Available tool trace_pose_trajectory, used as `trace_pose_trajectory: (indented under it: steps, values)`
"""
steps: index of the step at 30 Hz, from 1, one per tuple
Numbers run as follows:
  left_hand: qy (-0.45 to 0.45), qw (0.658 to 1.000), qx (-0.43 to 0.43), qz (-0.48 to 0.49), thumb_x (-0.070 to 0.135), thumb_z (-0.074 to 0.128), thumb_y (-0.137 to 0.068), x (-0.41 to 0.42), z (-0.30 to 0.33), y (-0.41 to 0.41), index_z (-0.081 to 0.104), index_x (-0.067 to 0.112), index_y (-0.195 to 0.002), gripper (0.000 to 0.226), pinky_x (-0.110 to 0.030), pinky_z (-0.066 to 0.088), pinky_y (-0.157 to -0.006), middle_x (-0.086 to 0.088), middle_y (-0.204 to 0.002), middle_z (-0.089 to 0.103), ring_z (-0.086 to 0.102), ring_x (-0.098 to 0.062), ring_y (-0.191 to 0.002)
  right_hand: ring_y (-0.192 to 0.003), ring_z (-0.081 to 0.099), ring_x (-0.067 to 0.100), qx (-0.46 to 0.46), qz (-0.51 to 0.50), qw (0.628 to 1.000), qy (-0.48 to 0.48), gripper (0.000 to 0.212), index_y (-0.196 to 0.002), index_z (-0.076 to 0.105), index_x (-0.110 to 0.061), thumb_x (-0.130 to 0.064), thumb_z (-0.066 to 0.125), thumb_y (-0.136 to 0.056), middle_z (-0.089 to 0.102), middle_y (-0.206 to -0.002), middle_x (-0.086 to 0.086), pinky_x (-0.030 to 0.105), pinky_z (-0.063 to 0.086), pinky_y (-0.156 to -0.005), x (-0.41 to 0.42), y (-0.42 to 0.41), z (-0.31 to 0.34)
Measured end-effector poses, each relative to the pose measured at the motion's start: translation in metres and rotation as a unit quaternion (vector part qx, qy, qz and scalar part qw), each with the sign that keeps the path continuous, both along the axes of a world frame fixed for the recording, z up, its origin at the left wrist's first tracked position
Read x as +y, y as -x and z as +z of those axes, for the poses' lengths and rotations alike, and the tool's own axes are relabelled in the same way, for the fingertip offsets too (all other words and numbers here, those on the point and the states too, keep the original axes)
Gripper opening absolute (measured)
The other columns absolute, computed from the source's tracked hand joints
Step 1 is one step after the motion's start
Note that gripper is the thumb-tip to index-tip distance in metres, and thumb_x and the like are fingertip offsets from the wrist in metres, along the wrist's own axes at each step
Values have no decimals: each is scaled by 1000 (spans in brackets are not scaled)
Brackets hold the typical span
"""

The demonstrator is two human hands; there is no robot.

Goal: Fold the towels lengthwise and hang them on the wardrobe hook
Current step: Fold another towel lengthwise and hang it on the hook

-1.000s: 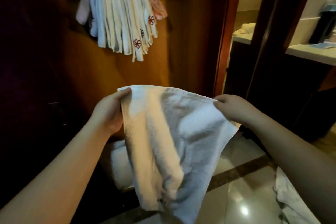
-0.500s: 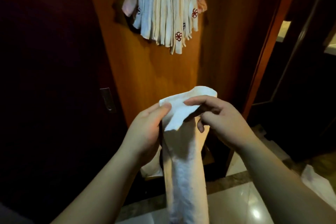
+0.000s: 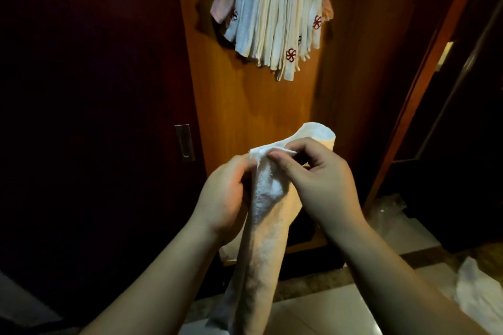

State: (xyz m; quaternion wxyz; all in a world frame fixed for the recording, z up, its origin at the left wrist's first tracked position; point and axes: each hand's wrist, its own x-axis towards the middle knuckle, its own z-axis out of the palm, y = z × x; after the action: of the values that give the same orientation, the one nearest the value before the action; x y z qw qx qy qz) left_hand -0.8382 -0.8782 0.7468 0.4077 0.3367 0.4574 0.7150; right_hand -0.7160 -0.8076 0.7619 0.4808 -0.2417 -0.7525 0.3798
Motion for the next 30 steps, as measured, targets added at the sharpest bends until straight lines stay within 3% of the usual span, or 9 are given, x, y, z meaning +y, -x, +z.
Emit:
trace_pose_trajectory:
  steps: [3, 8, 12, 14, 17, 20, 23, 27, 30]
  values:
    - [-26, 998, 4, -53, 22, 41, -90, -5, 0, 4, 63, -7, -122, 48, -44, 46, -93, -36, -121, 59, 60, -39, -111, -74, 63, 4, 0, -10, 1000, 4, 9, -81, 72, -24, -31, 74, -87, 70, -78, -12, 14, 45, -62, -4, 4, 2]
    - [-53, 988, 106, -101, 11, 40, -83, -12, 4, 9, 66, 5, -114, 41, -15, 49, -61, 2, -81, 71, 66, -5, -72, -83, 65, 9, 5, -13, 999, -52, 8, -85, 72, -25, -32, 71, -88, 69, -83, -11, 20, 48, -67, -4, 3, 2]
    - [-37, 986, 146, -71, 28, 54, -96, -17, 8, 6, 72, 18, -108, 24, -25, 53, -75, -3, -99, 74, 70, -17, -95, -84, 63, 7, 5, -8, 996, -85, 7, -85, 66, -38, -33, 70, -88, 68, -88, -15, 15, 46, -67, -5, 3, -1]
    - [-22, 985, 165, -43, 38, 57, -90, -17, 7, 4, 72, 18, -107, 31, -26, 55, -77, -2, -103, 75, 71, -15, -98, -84, 63, 7, 6, -2, 995, -102, 13, -85, 63, -41, -30, 69, -90, 67, -89, -15, 14, 45, -68, -5, 3, -4]
    - [-25, 989, 144, -21, 35, 58, -84, -14, 5, 1, 74, 18, -101, 28, -22, 56, -75, -2, -100, 76, 72, -14, -95, -84, 60, 5, -24, -3, 991, -130, 15, -87, 62, -41, -27, 66, -90, 65, -87, -13, 13, 43, -70, -2, 2, -7]
    - [-15, 992, 129, 1, 32, 57, -90, -10, -2, 4, 77, 21, -97, 24, -28, 54, -77, -6, -100, 76, 72, -18, -94, -91, 59, -1, -117, 12, 982, -148, 11, -98, 69, -31, -23, 68, -91, 65, -90, -18, 10, 42, -74, 3, -4, -6]
    - [-2, 993, 121, 4, 34, 60, -91, -8, -12, 10, 76, 20, -102, 24, -38, 53, -84, -10, -102, 76, 71, -24, -95, -86, 58, -5, -252, 1, 961, -113, 13, -96, 61, -43, -34, 68, -90, 65, -85, -21, 12, 43, -68, 19, -23, 1]
    - [10, 993, 120, -1, 32, 61, -87, -12, -18, 20, 78, 25, -96, 20, -31, 52, -79, -7, -97, 76, 70, -18, -89, -79, 60, 5, -475, -53, 875, -69, 8, -99, 64, -38, -43, 63, -93, 64, -85, -13, 27, 49, -68, 49, -44, -10]
    - [19, 990, 136, -6, 30, 60, -85, -18, -19, 28, 78, 23, -92, 20, -25, 54, -74, -5, -91, 75, 69, -15, -83, -79, 58, 1, -512, -51, 857, -33, 24, -113, 67, -37, -47, 64, -91, 59, -85, -18, 24, 44, -65, 65, -54, -13]
